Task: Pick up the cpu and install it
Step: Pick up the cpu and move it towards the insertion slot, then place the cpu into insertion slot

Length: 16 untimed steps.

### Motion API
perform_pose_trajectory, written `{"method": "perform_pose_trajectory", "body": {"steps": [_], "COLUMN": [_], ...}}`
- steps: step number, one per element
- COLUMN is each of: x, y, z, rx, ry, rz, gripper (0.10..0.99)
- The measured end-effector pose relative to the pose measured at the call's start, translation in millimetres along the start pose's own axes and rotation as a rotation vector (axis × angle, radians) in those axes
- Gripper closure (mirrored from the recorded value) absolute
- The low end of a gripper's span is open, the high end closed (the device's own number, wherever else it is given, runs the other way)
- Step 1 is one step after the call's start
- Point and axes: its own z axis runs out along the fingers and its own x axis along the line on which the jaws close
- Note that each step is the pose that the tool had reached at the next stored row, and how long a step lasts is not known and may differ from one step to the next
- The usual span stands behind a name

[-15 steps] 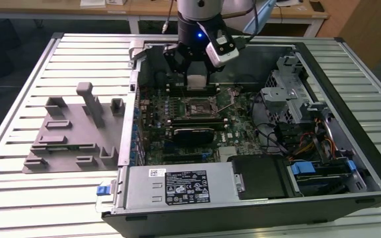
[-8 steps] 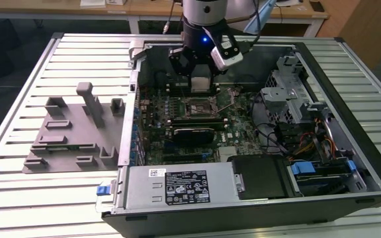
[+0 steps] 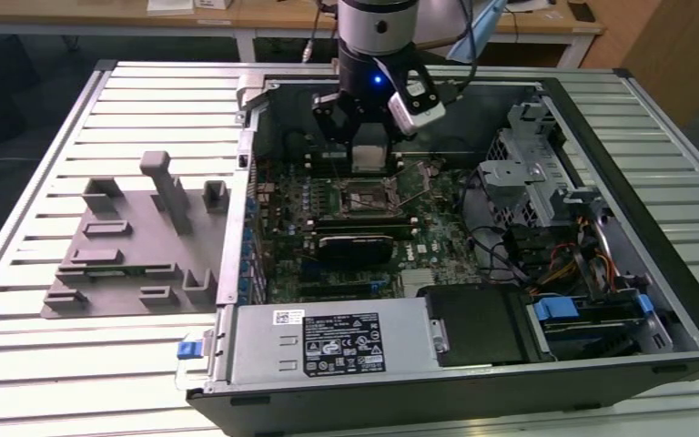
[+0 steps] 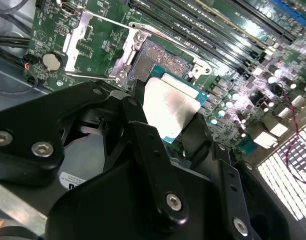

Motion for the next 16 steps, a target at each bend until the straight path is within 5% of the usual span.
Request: {"method": "perform_pose_trajectory", "body": {"steps": [8, 16], "x": [-2.4, -2.5], "y": [3.2, 3.1], "z": [12.4, 13.7], "rx": [0.002, 0.002], "ry": [0.0045, 0.0048], "rz": [-0.003, -0.003], "gripper": [0.545, 0.545]}}
